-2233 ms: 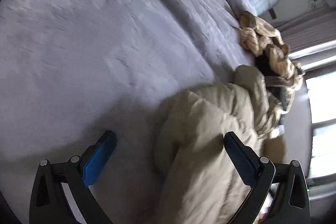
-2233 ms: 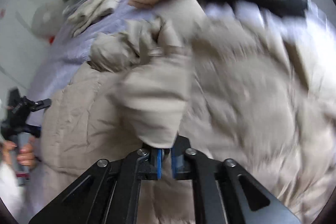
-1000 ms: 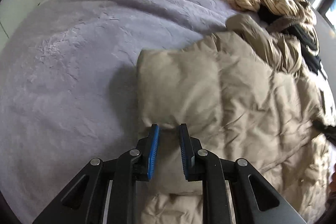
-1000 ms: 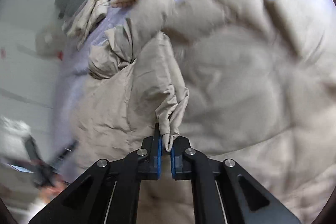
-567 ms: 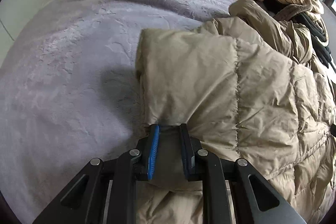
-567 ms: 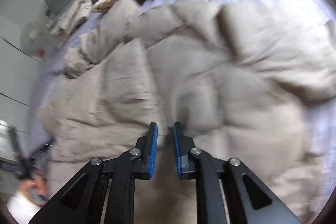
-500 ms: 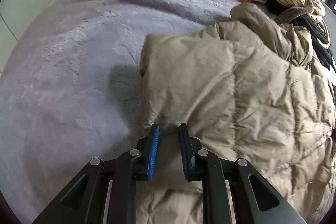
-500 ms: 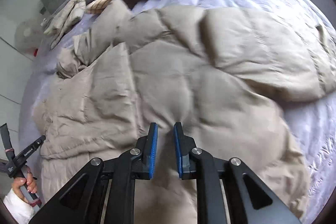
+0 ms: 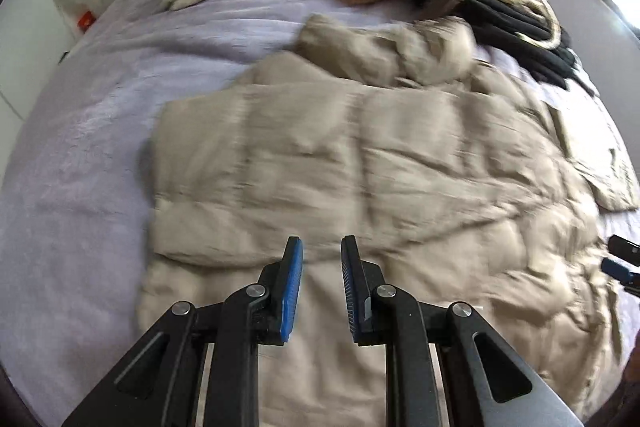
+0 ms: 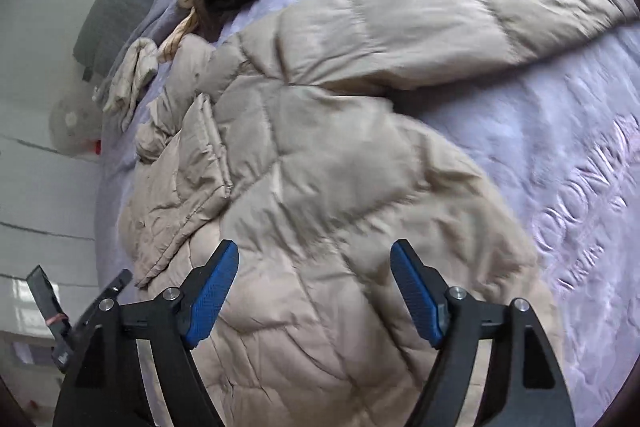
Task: Fold large clothes
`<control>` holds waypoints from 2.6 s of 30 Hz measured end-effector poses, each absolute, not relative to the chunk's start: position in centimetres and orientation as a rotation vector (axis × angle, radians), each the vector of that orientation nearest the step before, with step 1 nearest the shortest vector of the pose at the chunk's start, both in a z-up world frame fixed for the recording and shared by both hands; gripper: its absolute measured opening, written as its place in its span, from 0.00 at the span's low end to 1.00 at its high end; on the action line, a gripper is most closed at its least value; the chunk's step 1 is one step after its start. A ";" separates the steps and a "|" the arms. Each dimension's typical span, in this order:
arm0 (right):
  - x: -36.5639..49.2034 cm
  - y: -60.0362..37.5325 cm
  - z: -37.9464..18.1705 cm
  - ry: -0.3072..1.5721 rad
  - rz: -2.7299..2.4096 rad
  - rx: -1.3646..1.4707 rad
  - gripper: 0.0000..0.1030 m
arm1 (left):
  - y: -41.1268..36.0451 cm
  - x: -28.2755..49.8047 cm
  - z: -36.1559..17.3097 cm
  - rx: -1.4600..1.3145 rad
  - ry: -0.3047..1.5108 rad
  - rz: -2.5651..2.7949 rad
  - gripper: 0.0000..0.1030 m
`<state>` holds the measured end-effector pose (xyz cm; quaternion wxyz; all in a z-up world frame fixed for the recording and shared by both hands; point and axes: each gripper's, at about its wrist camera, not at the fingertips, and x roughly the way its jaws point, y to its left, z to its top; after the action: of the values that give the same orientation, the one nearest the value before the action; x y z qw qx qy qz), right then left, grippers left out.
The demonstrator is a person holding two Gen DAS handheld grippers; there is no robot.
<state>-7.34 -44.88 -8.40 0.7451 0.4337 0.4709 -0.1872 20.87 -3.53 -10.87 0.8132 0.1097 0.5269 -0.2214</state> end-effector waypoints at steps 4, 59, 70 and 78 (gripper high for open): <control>-9.9 -47.0 -8.5 0.997 -0.430 1.005 0.82 | -7.0 18.1 -10.3 0.273 1.077 -0.466 0.99; -15.6 -75.4 -15.3 0.354 -0.478 1.710 0.08 | -24.2 12.7 -11.4 0.436 1.192 -0.512 0.99; -9.2 -69.1 -5.7 0.442 -0.344 1.374 0.07 | -19.0 15.4 -11.6 0.382 1.202 -0.512 0.99; 0.3 -57.7 -0.5 0.586 -0.158 1.085 0.08 | -12.9 17.9 -10.8 0.359 1.188 -0.481 0.99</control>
<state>0.33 -57.73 -0.46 0.8129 0.5082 0.2746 -0.0740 17.85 -12.87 -10.76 0.7867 0.1666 0.5509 -0.2231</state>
